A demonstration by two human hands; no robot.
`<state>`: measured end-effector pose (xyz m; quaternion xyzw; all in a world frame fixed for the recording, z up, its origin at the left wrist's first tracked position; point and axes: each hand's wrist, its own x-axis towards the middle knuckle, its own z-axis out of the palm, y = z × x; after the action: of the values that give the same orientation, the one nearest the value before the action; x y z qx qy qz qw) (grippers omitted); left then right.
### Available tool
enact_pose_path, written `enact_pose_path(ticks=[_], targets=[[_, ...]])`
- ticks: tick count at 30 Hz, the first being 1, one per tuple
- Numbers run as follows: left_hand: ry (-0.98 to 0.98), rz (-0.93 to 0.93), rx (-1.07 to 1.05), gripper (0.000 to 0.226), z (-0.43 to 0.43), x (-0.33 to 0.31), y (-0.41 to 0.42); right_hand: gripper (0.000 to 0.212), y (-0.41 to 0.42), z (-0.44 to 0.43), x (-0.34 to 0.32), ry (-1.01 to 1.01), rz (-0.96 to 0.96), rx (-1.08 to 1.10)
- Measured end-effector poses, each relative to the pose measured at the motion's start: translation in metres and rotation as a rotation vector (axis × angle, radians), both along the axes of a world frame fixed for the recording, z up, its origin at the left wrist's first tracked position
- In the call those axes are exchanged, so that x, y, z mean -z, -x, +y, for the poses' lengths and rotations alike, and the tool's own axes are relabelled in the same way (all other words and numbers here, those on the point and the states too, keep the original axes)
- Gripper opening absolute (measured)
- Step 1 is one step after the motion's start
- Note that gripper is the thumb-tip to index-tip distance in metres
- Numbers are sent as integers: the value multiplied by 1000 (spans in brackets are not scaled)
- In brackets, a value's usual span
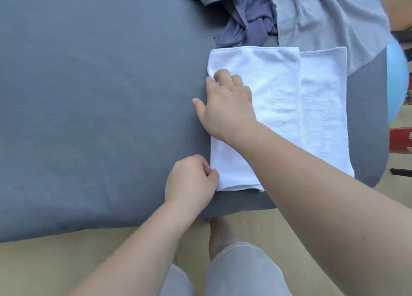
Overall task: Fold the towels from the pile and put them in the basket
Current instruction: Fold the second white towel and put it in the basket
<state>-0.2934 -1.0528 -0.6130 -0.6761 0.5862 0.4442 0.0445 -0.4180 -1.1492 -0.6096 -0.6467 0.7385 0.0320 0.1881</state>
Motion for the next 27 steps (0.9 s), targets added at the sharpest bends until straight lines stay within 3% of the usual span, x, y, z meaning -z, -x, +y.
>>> enact_pose_path(ticks=[4,9,22,27], targets=[[14,28,-63,14,-2,-8,-31,43,-29,4,-9,55,-104,31],[22,-14,-139,15,-1,-16,-88,57,-86,2,-16,33,-234,9],[118,-350,-241,15,-17,-7,-255,69,-235,-12,-10,-87,-709,-205],[218,-333,-269,14,-20,-20,-259,52,-201,-6,-8,96,-648,-59]])
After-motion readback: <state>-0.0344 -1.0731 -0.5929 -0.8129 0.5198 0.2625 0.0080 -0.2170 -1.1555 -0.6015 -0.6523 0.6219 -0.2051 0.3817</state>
